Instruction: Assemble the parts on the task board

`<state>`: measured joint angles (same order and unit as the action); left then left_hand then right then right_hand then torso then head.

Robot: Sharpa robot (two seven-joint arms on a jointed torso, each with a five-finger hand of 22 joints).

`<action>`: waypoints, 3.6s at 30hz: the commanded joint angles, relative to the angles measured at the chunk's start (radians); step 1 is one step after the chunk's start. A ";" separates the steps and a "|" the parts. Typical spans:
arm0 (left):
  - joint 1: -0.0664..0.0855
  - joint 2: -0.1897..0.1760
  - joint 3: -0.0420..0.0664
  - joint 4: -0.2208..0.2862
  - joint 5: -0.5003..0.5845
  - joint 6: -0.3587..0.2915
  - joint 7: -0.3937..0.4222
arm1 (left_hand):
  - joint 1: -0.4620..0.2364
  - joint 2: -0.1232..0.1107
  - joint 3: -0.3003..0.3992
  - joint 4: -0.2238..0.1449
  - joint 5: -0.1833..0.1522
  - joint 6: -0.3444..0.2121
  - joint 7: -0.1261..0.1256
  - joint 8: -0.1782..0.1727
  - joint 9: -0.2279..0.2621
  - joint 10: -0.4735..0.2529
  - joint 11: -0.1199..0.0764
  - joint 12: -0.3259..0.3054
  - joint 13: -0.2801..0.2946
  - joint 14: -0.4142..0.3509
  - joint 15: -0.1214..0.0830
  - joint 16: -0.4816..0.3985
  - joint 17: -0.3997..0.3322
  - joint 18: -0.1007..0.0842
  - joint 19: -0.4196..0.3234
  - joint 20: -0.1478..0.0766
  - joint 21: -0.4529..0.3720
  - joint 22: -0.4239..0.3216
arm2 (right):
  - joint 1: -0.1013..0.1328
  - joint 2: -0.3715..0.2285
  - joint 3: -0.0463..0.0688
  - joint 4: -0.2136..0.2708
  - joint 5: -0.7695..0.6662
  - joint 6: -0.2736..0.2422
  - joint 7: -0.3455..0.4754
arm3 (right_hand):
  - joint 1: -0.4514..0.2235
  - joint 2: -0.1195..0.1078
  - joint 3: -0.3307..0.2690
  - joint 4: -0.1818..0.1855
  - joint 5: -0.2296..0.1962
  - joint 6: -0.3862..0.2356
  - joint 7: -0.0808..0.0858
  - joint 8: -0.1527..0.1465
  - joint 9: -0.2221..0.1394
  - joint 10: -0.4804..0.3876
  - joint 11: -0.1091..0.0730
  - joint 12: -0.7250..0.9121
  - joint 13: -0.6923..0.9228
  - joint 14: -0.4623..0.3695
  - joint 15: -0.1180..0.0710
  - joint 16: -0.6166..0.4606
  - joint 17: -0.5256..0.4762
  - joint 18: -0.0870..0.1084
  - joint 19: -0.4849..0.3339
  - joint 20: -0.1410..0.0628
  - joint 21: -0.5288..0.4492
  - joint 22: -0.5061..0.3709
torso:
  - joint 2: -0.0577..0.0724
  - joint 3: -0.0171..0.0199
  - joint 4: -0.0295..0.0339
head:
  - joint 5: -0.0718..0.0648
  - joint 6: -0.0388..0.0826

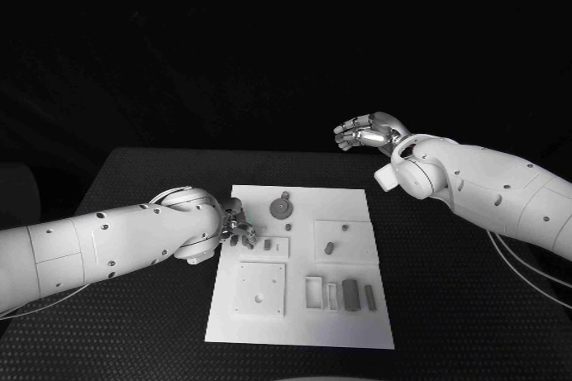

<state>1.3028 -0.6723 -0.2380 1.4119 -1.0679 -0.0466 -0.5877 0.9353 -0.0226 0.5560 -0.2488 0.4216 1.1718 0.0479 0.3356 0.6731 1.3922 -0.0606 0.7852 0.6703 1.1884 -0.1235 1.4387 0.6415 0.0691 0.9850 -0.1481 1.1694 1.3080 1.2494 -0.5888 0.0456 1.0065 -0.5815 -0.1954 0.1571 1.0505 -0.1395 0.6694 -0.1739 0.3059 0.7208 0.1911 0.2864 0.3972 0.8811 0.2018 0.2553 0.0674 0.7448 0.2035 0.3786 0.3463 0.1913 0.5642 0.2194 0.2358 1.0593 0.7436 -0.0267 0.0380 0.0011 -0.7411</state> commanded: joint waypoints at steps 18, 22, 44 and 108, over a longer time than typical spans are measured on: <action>-0.003 0.023 -0.002 0.016 -0.050 0.063 -0.011 | -0.021 0.023 0.013 -0.013 0.068 0.091 -0.068 0.036 0.290 0.043 -0.060 0.071 0.032 0.094 -0.098 0.029 0.007 0.022 0.016 -0.121 0.016 0.014 | 0.000 -0.001 0.000 0.002 -0.001 0.013 0.008 | -0.008 -0.001 -0.005 0.001 0.005 -0.008 0.040 0.004 -0.001 0.009 0.000 -0.005 0.001 -0.008 0.001 0.003 -0.002 -0.017 -0.008 -0.001 -0.007 0.002 | 0.000 -0.0001 -0.0006 | 0.000 -0.002; -0.003 0.026 -0.002 0.018 -0.051 0.057 -0.010 | -0.025 0.027 0.014 -0.010 0.070 0.093 -0.069 0.040 0.293 0.042 -0.061 0.079 0.035 0.094 -0.098 0.031 0.007 0.022 0.016 -0.121 0.017 0.014 | 0.000 -0.001 0.000 0.002 -0.001 0.013 0.008 | -0.008 -0.001 -0.005 0.000 0.005 -0.008 0.040 0.004 -0.001 0.009 0.000 -0.005 0.001 -0.008 0.001 0.003 -0.002 -0.017 -0.008 -0.001 -0.007 0.003 | 0.001 -0.0004 -0.0007 | -0.001 -0.003; -0.003 0.029 -0.002 0.003 -0.058 0.067 -0.030 | -0.099 -0.046 0.003 0.094 -0.153 0.038 -0.051 0.007 0.281 0.018 -0.045 0.065 -0.006 0.068 -0.087 -0.001 -0.017 0.032 -0.006 -0.122 0.007 0.009 | 0.000 -0.002 0.000 0.002 0.000 0.013 0.008 | -0.008 -0.002 -0.006 0.000 0.005 -0.008 0.040 0.004 -0.002 0.010 0.000 -0.005 0.001 -0.008 0.001 0.003 -0.003 -0.017 -0.008 -0.001 -0.008 0.004 | 0.000 -0.0007 -0.0009 | -0.004 -0.002; -0.007 0.090 0.022 -0.124 -0.268 -0.344 0.588 | 0.238 -0.142 0.017 -0.038 -0.367 -0.206 0.050 -0.097 0.048 -0.212 0.116 -0.462 -0.312 -0.190 0.094 -0.381 -0.172 -0.034 -0.245 0.024 -0.271 -0.064 | -0.010 -0.011 0.000 -0.005 0.000 0.010 0.009 | -0.007 0.000 -0.005 -0.001 0.005 -0.009 0.041 0.005 -0.003 0.011 0.001 -0.007 0.001 -0.008 0.002 0.005 -0.004 -0.017 -0.007 -0.001 -0.011 0.007 | 0.002 0.0005 -0.0018 | -0.026 0.026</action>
<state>1.2990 -0.5905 -0.2153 1.2938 -1.1892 -0.3556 -0.0738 1.1661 -0.1634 0.5769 -0.2867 0.0576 0.9682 0.1018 0.2435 0.7242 1.1730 0.0558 0.3294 0.3607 0.9927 -0.0290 1.0539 0.4675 0.0381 0.7318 -0.0734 0.9020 1.2433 1.2394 -0.6007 0.0456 1.0025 -0.5814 -0.1950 0.1569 1.0505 -0.1395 0.6694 -0.1739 0.3059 0.7208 0.1911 0.2864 0.3957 0.8847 0.2055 0.2553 0.0674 0.7447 0.2035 0.3786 0.3431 0.1914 0.5642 0.2194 0.2282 1.0651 0.7451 -0.0261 0.0367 -0.0231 -0.7165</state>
